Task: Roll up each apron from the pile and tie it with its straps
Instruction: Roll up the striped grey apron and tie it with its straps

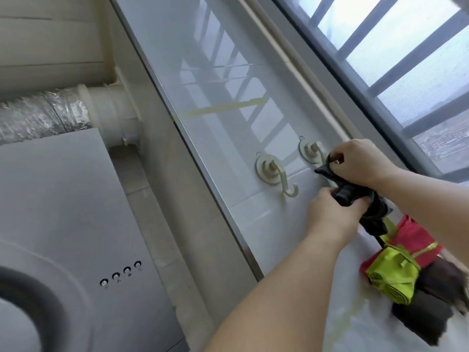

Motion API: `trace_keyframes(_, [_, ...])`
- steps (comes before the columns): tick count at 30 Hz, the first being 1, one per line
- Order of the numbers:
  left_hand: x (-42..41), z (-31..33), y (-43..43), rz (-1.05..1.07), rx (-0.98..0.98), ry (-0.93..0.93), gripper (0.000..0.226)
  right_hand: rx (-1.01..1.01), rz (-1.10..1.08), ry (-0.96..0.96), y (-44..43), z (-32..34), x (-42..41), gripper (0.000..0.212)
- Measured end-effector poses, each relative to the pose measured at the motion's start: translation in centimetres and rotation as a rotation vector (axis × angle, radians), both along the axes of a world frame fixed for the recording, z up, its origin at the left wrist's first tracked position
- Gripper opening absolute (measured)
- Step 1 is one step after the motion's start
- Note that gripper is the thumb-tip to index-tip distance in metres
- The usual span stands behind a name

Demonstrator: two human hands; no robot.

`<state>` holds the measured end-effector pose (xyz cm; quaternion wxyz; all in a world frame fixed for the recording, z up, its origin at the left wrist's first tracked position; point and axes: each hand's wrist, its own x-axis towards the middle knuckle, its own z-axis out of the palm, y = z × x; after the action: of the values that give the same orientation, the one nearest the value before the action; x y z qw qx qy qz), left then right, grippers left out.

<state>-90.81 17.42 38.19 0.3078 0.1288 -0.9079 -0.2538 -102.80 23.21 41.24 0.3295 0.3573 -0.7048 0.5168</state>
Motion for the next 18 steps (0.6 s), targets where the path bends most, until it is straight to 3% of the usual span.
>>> trace_keyframes(5, [-0.6, -0.8, -0.9, 0.035, 0.011, 0.017, 0.052, 0.002, 0.123, -0.047, -0.9, -0.3, -0.9, 0.006])
trace_keyframes(9, [-0.5, -2.8, -1.3, 0.093, -0.014, 0.021, 0.049, -0.042, 0.161, -0.126, -2.1, -1.3, -1.3, 0.028])
trace_keyframes(11, [-0.4, -3.2, -1.4, 0.101, -0.040, 0.011, 0.048, -0.192, 0.230, -0.166, -2.4, -2.6, -0.8, 0.039])
trace_keyframes(14, [-0.2, -3.3, -1.3, 0.090, -0.152, -0.051, 0.050, -0.328, 0.122, -0.052, -2.9, -5.3, -0.3, 0.041])
trace_keyframes(18, [0.8, -3.9, -1.1, 0.081, -0.302, -0.170, 0.053, -0.222, 0.048, 0.021, -3.1, -8.1, 0.0, 0.033])
